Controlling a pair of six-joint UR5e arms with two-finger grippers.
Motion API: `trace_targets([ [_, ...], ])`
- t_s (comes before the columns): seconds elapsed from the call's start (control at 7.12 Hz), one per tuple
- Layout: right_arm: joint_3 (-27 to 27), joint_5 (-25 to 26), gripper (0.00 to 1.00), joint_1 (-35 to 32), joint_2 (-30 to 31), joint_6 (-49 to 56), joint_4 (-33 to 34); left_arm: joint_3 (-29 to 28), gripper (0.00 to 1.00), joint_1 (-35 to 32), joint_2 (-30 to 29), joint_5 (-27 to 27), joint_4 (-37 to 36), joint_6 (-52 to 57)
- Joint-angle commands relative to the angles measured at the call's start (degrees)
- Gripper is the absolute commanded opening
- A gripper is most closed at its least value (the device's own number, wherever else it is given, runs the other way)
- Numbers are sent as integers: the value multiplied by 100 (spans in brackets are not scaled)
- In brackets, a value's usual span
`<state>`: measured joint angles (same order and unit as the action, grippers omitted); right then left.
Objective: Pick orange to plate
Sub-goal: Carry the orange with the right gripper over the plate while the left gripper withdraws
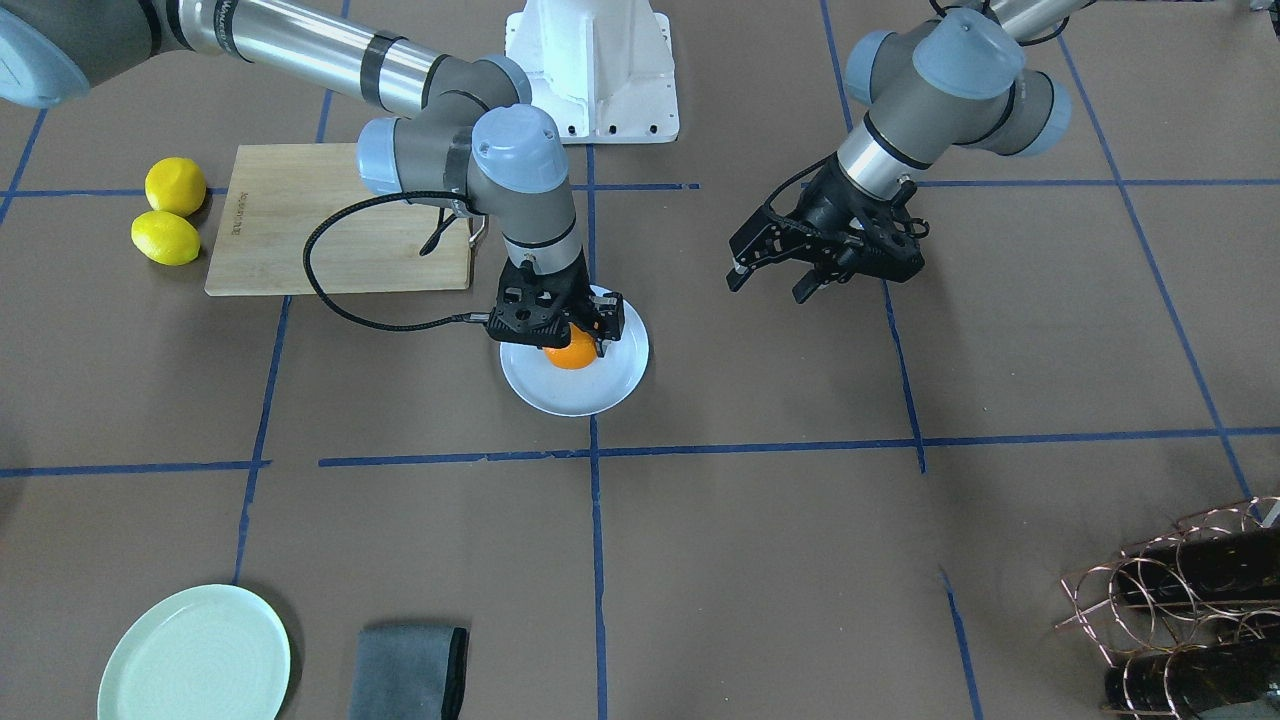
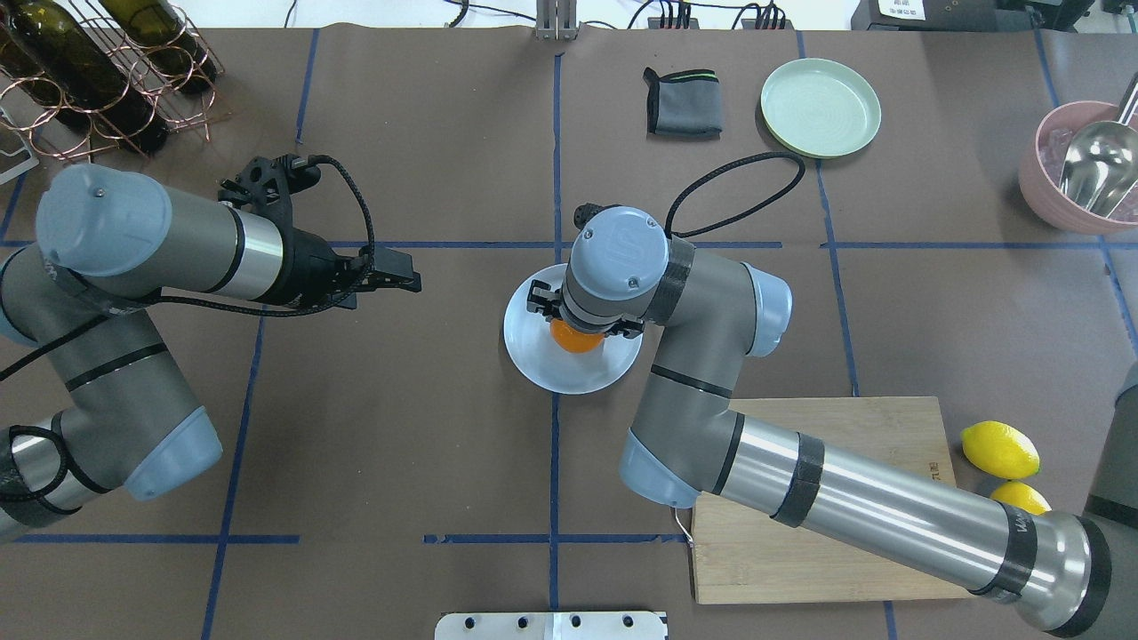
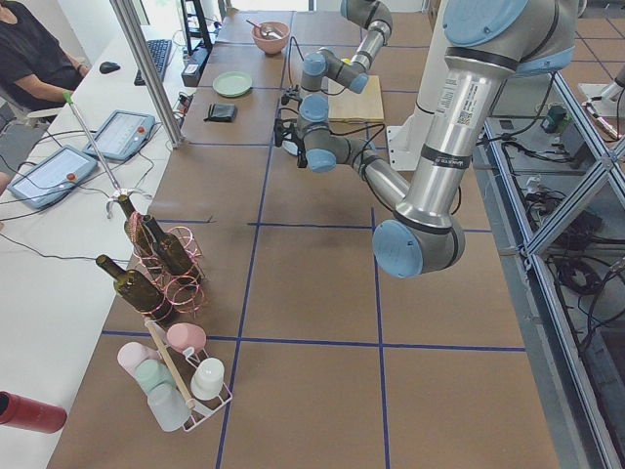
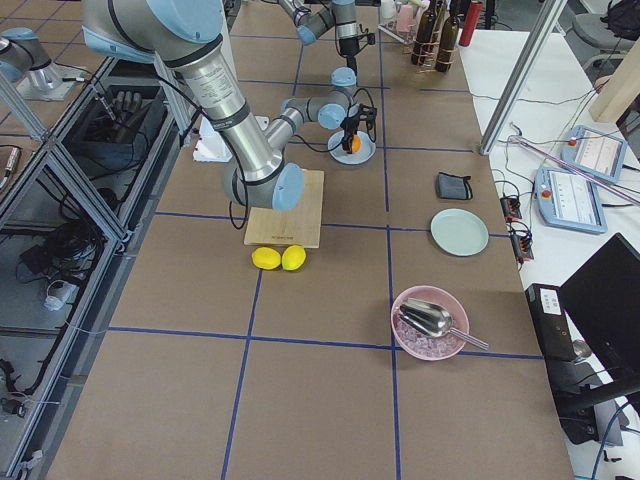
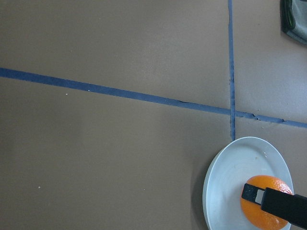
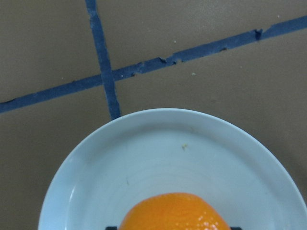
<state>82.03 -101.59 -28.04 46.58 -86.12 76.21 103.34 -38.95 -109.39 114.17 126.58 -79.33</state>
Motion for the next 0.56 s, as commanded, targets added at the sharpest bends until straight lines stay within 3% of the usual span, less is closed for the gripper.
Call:
trace_targets([
  [0.0,-3,78,100,9,18,16,8,11,100,-7,-3,0,-2,-3],
  [0.42,15,104,100,9,-26,51,8,-7,100,1,6,-9,-2,-12],
])
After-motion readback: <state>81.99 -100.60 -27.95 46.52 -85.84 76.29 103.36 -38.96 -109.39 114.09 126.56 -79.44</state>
